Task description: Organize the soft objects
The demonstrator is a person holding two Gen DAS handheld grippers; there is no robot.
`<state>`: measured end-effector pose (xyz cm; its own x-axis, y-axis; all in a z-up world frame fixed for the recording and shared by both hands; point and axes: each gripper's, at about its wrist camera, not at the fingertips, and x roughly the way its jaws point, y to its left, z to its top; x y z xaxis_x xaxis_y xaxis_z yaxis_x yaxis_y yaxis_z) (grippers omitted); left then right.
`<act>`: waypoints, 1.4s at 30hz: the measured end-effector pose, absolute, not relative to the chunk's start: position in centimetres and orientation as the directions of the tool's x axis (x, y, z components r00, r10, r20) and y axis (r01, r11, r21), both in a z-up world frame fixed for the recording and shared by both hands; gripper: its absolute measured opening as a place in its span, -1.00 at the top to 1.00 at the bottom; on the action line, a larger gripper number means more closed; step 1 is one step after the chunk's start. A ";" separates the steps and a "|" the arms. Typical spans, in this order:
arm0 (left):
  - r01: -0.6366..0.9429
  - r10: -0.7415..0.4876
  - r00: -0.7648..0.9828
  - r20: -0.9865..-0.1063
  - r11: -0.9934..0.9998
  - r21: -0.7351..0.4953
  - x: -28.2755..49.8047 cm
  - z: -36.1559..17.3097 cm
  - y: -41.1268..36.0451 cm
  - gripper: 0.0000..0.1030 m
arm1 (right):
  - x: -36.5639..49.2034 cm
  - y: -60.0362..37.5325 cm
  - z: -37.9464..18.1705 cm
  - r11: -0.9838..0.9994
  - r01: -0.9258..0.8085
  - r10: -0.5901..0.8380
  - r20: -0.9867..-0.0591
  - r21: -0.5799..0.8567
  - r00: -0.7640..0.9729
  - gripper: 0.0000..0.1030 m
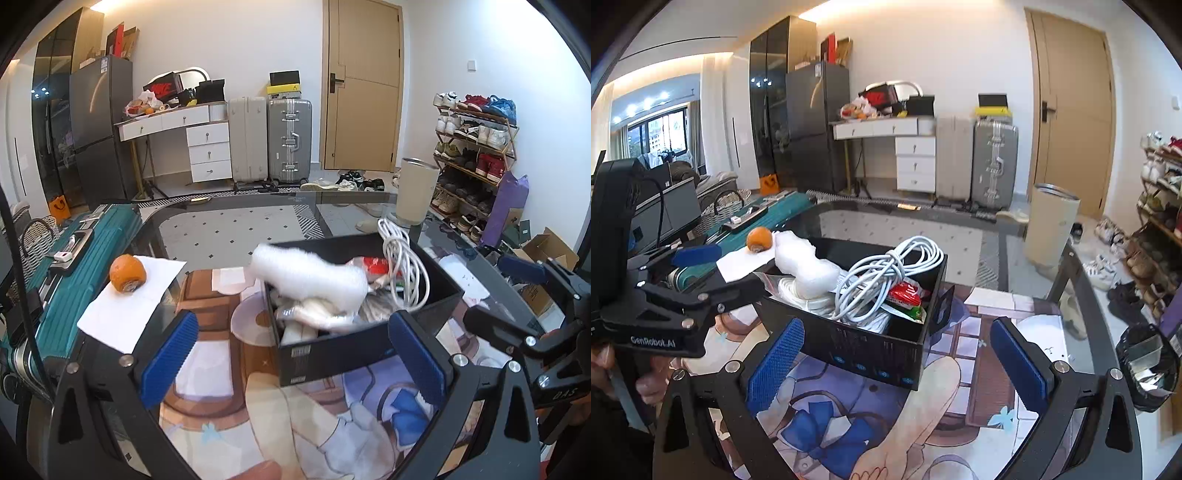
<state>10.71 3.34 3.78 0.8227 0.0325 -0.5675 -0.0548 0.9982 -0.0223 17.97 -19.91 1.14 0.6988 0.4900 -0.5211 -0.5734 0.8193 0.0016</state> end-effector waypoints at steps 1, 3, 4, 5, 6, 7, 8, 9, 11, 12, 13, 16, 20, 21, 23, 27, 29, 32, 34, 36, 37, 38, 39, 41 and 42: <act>-0.056 0.035 0.824 -0.565 0.998 -0.020 10.5 3.6 3.4 -1.00 | 17.6 -19.9 1.1 0.820 -0.572 0.491 -0.508 -0.004 0.708 -0.99; -0.063 0.042 0.834 -0.550 0.998 -0.020 9.9 3.3 3.4 -1.00 | 16.8 -19.8 0.8 0.820 -0.573 0.493 -0.497 -0.011 0.714 -0.99; -0.069 0.045 0.839 -0.543 0.997 -0.023 9.7 3.1 3.5 -1.00 | 16.6 -19.7 0.8 0.819 -0.574 0.494 -0.492 -0.014 0.717 -0.99; -0.071 0.045 0.840 -0.540 0.997 -0.027 9.5 3.0 3.5 -1.00 | 16.3 -19.6 0.7 0.819 -0.573 0.495 -0.482 -0.019 0.723 -0.99; -0.075 0.046 0.841 -0.540 0.997 -0.031 9.5 2.8 3.6 -1.00 | 16.0 -19.6 0.7 0.819 -0.574 0.496 -0.474 -0.023 0.728 -0.99; -0.081 0.048 0.842 -0.538 0.996 -0.038 9.4 2.7 3.7 -1.00 | 15.8 -19.6 0.6 0.817 -0.576 0.499 -0.468 -0.026 0.729 -0.99; -0.082 0.045 0.844 -0.534 0.996 -0.045 9.4 2.7 3.6 -1.00 | 15.5 -19.5 0.6 0.818 -0.575 0.497 -0.466 -0.030 0.732 -0.99; -0.079 0.040 0.849 -0.527 0.995 -0.053 9.2 2.7 3.5 -1.00 | 15.2 -19.5 0.5 0.819 -0.573 0.494 -0.461 -0.037 0.737 -0.99; -0.077 0.037 0.858 -0.512 0.995 -0.058 8.9 2.5 3.5 -1.00 | 14.8 -19.7 0.5 0.816 -0.577 0.501 -0.451 -0.038 0.739 -0.99; -0.082 0.043 0.859 -0.510 0.995 -0.054 8.9 2.4 3.4 -1.00 | 14.6 -19.8 0.5 0.816 -0.577 0.504 -0.445 -0.037 0.741 -0.99; -0.086 0.048 0.857 -0.514 0.995 -0.050 9.0 2.2 3.4 -1.00 | 14.5 -20.0 0.5 0.818 -0.575 0.504 -0.439 -0.034 0.744 -0.99; -0.078 0.044 0.866 -0.499 0.996 -0.047 8.7 2.1 3.2 -1.00 | 14.2 -20.4 0.3 0.823 -0.568 0.506 -0.427 -0.022 0.749 -0.99; -0.076 0.046 0.873 -0.486 0.996 -0.043 8.5 1.8 2.8 -1.00 | 14.2 -20.3 0.1 0.823 -0.568 0.512 -0.420 -0.012 0.749 -0.99; -0.077 0.047 0.872 -0.487 0.996 -0.042 8.5 1.6 2.7 -1.00 | 14.2 -20.2 0.1 0.822 -0.569 0.510 -0.420 -0.017 0.751 -0.99; -0.077 0.048 0.872 -0.488 0.996 -0.038 8.5 1.4 2.6 -1.00 | 14.0 -20.2 0.1 0.821 -0.571 0.513 -0.412 -0.021 0.753 -0.99; -0.076 0.048 0.874 -0.484 0.996 -0.037 8.5 1.4 2.5 -1.00 | 13.8 -20.2 0.0 0.818 -0.575 0.517 -0.405 -0.026 0.754 -0.99; -0.076 0.050 0.873 -0.485 0.997 -0.033 8.5 1.4 2.4 -1.00 | 13.9 -20.3 -0.2 0.820 -0.573 0.518 -0.403 -0.018 0.754 -0.99; -0.080 0.056 0.871 -0.488 0.996 -0.027 8.5 1.3 2.2 -1.00 | 14.0 -20.4 -0.3 0.819 -0.573 0.521 -0.400 -0.012 0.754 -0.99; -0.079 0.057 0.870 -0.490 0.997 -0.023 8.5 1.3 2.2 -1.00 | 13.9 -20.4 -0.4 0.820 -0.573 0.523 -0.393 -0.011 0.756 -0.99; -0.080 0.060 0.869 -0.491 0.997 -0.019 8.5 1.2 2.1 -1.00 | 13.9 -20.5 -0.5 0.818 -0.576 0.528 -0.391 -0.005 0.754 -0.99; -0.081 0.061 0.869 -0.492 0.996 -0.020 8.5 1.2 2.1 -1.00 | 13.9 -20.5 -0.5 0.818 -0.575 0.527 -0.393 -0.004 0.754 -0.99; -0.083 0.062 0.869 -0.491 0.996 -0.022 8.5 1.2 2.2 -1.00 | 14.0 -20.4 -0.6 0.820 -0.573 0.524 -0.395 -0.006 0.754 -0.99; -0.082 0.059 0.869 -0.492 0.996 -0.025 8.5 1.2 2.1 -1.00 | 14.0 -20.4 -0.6 0.821 -0.571 0.522 -0.398 -0.007 0.755 -0.99; -0.088 0.062 0.868 -0.493 0.996 -0.030 8.5 1.2 2.3 -1.00 | 14.1 -20.4 -0.6 0.822 -0.569 0.521 -0.397 -0.005 0.756 -0.99; -0.090 0.063 0.868 -0.493 0.995 -0.032 8.6 1.2 2.3 -1.00 | 14.1 -20.5 -0.6 0.822 -0.569 0.522 -0.396 -0.002 0.756 -0.99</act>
<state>8.56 2.35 1.17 0.8677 0.0628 -0.4932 -0.0900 0.9954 -0.0317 14.12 -20.47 -0.58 0.7555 0.5218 -0.3961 -0.5691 0.8222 -0.0023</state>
